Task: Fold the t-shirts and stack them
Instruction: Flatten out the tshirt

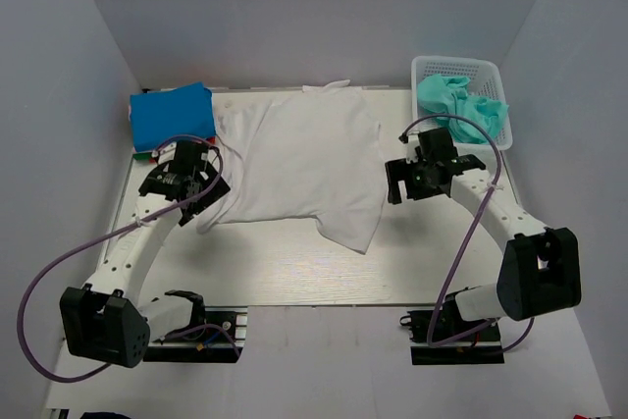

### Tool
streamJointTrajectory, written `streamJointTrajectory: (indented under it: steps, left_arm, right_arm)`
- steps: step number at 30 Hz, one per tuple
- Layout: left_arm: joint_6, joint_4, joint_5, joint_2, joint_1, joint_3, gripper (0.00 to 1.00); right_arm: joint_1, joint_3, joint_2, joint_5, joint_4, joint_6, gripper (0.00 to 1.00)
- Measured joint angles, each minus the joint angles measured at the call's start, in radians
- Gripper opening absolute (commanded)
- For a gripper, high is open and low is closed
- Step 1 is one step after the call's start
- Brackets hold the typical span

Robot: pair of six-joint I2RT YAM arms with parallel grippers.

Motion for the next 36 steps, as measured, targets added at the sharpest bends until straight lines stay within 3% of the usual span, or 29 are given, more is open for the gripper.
streamJointTrajectory:
  steps: [7,12,18,24,36]
  left_arm:
    - [0.027,0.045,0.074,0.103,0.0,0.146,1.0]
    - [0.092,0.187,0.14,0.342,0.001,0.263,1.0]
    - [0.16,0.198,0.147,0.656,0.001,0.512,1.0]
    - [0.227,0.215,0.256,0.75,-0.001,0.524,1.0]
    - [0.314,0.272,0.414,0.905,-0.008,0.536,1.0]
  right_arm:
    - [0.003,0.169,0.062,-0.051,0.007,0.068,0.9]
    - [0.039,0.305,0.214,-0.084,0.069,0.106,0.9]
    - [0.142,0.369,0.365,-0.087,0.079,0.105,0.9]
    - [0.198,0.375,0.488,-0.084,0.072,0.121,0.9]
    - [0.152,0.494,0.649,0.01,0.001,0.191,0.9]
